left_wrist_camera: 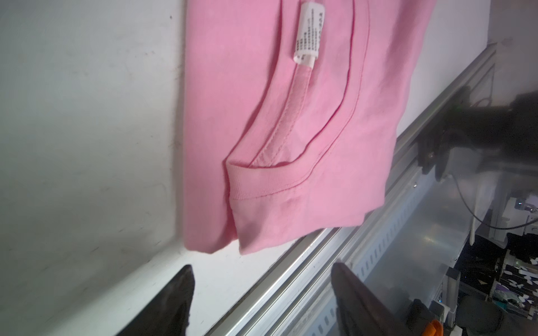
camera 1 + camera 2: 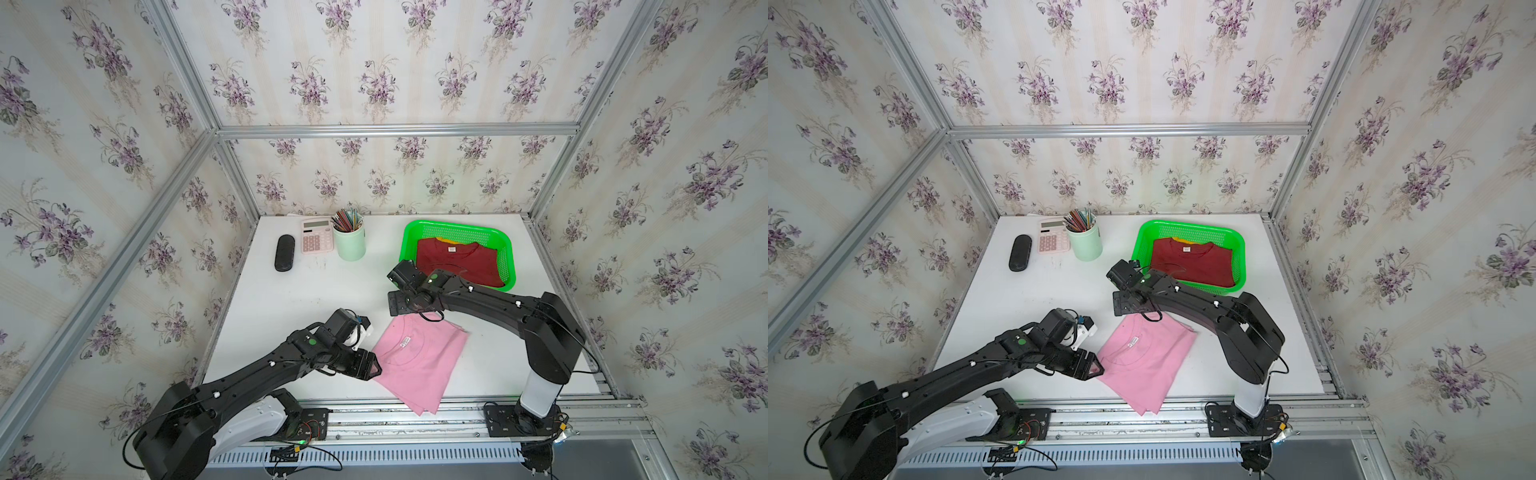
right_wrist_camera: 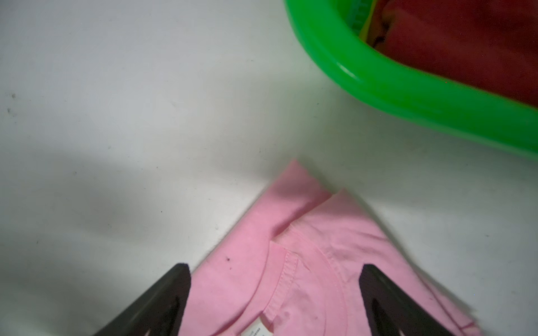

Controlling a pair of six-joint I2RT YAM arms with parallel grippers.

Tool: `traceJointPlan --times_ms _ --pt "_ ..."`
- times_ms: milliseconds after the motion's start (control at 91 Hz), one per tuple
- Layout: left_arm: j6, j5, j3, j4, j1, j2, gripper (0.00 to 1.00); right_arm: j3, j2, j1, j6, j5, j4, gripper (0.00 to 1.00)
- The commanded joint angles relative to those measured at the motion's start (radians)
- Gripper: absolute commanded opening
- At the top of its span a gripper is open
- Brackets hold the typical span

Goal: Put the folded t-shirts into the basket
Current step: Pick up the T-shirt from the center of the board.

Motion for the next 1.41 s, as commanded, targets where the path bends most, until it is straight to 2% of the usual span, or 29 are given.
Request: traceJointPlan --times_ms 0,187,363,440,571,637,747,802,945,1044,1242,1396 --pt "0.041 0.006 0.017 -0.006 -0.009 0.044 0.67 0.016 0.030 -0.025 0.120 -0.062 -0.027 0.94" --pt "0.060 -0.078 0.044 -0.031 -0.025 0.124 0.61 0.040 0.110 -0.044 0.187 -0.131 -0.011 0.93" --pt "0.074 -0.077 0.072 -0.044 -0.047 0.204 0.56 0.030 0.160 -0.044 0.218 -0.139 -0.023 0.92" --pt "0.080 -0.083 0.076 -0.045 -0.047 0.216 0.43 0.022 0.179 -0.045 0.213 -0.096 -0.033 0.91" --pt "0.101 -0.079 0.098 -0.052 -0.047 0.253 0.09 0.025 0.227 -0.045 0.179 -0.072 -0.036 0.86" --pt "0.107 -0.082 0.109 -0.053 -0.047 0.264 0.00 0.028 0.253 -0.044 0.168 -0.078 -0.036 0.83" --pt "0.114 -0.088 0.121 -0.043 -0.051 0.266 0.00 0.024 0.282 -0.044 0.165 -0.087 -0.039 0.70" --pt "0.119 -0.085 0.124 -0.032 -0.055 0.254 0.00 0.013 0.282 -0.044 0.164 -0.088 -0.031 0.59" --pt "0.144 -0.107 0.130 -0.006 -0.076 0.191 0.00 -0.004 0.248 -0.044 0.150 -0.088 0.002 0.17" --pt "0.161 -0.146 0.134 -0.002 -0.092 0.131 0.00 -0.009 0.183 -0.045 0.136 -0.094 0.048 0.01" --pt "0.183 -0.265 0.164 -0.015 -0.127 0.004 0.00 -0.002 0.027 -0.044 0.159 -0.062 0.099 0.00" --pt "0.208 -0.361 0.205 -0.048 -0.151 -0.093 0.00 -0.088 -0.134 -0.044 0.221 -0.007 0.182 0.00"
